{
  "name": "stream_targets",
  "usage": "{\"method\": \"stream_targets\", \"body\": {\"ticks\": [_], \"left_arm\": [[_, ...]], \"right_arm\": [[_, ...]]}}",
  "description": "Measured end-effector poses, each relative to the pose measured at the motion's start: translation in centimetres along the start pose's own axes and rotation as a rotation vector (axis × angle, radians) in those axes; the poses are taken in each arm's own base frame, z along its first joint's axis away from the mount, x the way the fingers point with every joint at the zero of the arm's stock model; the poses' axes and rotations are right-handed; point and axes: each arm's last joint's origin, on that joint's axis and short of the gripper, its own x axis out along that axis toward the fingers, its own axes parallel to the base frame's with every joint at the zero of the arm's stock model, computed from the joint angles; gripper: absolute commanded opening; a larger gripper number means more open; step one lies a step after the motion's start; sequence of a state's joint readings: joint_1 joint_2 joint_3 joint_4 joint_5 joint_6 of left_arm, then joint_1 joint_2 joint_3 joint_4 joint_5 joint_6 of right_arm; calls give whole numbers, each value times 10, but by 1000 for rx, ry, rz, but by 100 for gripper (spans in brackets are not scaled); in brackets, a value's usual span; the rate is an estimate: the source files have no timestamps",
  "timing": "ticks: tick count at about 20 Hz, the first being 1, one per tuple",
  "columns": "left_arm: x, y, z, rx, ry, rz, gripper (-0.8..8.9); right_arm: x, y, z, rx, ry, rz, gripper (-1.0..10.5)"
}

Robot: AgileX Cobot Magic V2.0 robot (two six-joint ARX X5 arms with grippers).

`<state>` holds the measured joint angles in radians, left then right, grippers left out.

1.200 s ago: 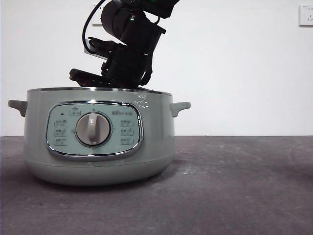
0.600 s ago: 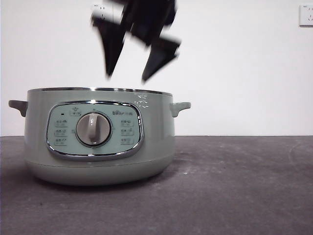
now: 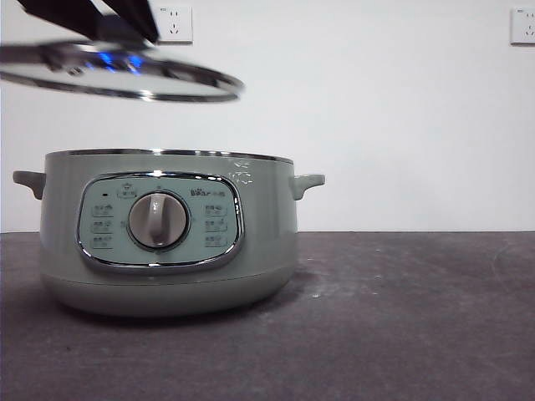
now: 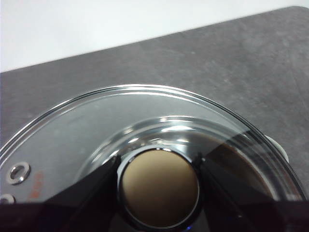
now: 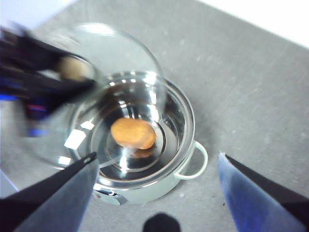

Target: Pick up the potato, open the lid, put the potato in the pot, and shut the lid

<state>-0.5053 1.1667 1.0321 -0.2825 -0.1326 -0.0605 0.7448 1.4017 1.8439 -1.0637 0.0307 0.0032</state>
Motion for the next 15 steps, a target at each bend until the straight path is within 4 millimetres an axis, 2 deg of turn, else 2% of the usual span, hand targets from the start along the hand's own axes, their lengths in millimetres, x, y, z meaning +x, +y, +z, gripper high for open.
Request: {"method": "stream_targets", "body": {"ticks": [4, 7, 15], "left_arm": [[31, -6, -7, -11, 31, -49, -9], [46, -8, -14, -32, 62, -67, -9], [62, -12, -22, -68, 107, -86, -9]], "right_arm": [[-34, -1, -7, 9, -43, -3, 409], [-49, -3, -11, 19, -64, -36, 409], [-54, -3, -15, 26, -39, -52, 409]]}}
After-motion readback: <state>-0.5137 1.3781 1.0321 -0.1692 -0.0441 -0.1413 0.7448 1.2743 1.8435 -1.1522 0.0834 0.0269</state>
